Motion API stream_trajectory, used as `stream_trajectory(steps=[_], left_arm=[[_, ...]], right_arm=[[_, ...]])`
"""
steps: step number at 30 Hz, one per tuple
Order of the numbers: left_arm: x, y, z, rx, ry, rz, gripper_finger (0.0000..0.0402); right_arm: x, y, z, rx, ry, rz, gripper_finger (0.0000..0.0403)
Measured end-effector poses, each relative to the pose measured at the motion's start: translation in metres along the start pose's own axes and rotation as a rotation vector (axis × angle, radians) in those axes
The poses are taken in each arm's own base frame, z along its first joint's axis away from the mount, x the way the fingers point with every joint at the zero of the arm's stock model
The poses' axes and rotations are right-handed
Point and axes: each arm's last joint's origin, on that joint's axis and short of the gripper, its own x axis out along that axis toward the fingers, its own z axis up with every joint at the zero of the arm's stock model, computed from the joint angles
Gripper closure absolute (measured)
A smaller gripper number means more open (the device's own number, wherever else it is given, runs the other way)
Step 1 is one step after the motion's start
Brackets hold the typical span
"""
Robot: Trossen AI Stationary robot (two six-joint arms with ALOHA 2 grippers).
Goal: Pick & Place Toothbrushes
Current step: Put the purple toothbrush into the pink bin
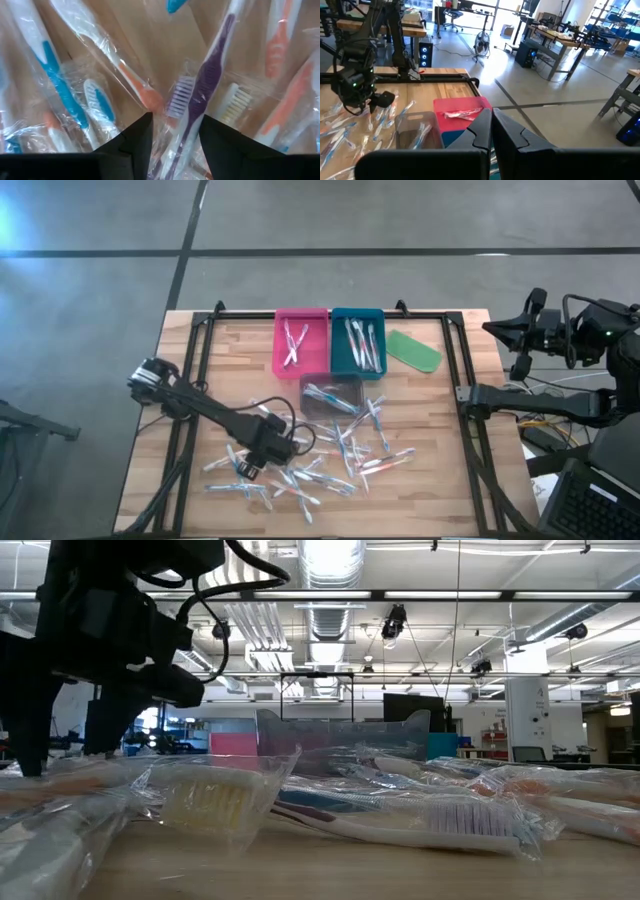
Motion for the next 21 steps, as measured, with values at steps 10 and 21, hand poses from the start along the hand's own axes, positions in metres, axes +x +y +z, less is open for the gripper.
stream_trajectory(steps=[10, 21], left_arm=[[-0.0001, -0.0004, 0.0001, -0.008, 0.000, 0.008, 0.0303], [-0.0056, -0.0013, -0.0010, -0.006, -0.017, -0.007, 0.0348]], right_arm=[[0.0000, 0.0000, 0.0000, 0.000, 0.000, 0.000, 0.0394], [0.0000, 0.0000, 0.0000, 0.000, 0.000, 0.000, 0.0394]])
